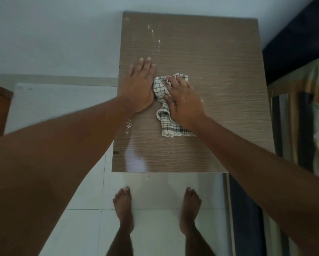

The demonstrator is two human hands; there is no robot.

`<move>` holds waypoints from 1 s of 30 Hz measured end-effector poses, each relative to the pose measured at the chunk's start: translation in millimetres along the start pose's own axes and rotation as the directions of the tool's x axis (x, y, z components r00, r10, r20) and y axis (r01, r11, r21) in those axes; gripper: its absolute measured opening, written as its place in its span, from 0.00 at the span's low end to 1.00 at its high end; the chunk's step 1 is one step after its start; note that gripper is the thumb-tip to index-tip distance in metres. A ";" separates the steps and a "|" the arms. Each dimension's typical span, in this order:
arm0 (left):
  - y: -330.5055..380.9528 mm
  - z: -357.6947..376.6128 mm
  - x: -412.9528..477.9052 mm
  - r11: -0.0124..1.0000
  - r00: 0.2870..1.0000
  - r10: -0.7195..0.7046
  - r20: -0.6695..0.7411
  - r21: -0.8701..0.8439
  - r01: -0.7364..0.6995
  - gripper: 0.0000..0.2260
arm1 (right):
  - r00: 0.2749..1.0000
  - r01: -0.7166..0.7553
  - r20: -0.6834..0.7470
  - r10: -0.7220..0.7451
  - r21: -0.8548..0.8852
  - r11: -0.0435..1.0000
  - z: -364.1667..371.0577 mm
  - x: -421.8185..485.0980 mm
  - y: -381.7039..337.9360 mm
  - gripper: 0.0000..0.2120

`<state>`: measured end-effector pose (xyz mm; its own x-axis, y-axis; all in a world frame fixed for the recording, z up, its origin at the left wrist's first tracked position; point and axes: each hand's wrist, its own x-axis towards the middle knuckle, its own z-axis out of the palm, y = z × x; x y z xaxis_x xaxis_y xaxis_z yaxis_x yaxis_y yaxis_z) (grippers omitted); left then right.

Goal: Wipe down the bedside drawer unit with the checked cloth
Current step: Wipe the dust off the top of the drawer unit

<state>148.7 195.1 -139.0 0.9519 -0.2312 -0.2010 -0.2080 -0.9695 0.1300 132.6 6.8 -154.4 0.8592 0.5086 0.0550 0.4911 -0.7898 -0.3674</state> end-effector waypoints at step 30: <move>0.1 12.1 -33.1 0.997 0.996 0.031 -0.083 -0.069 -0.037 0.26 | 0.978 0.182 0.057 -0.202 0.242 0.953 28.0 -207.4 -57.4 0.20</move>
<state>114.4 201.7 -144.1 0.9604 -0.2536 -0.1151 -0.2271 -0.9523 0.2039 -77.9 -43.8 -170.8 0.7330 0.6761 0.0746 0.5900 -0.5772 -0.5646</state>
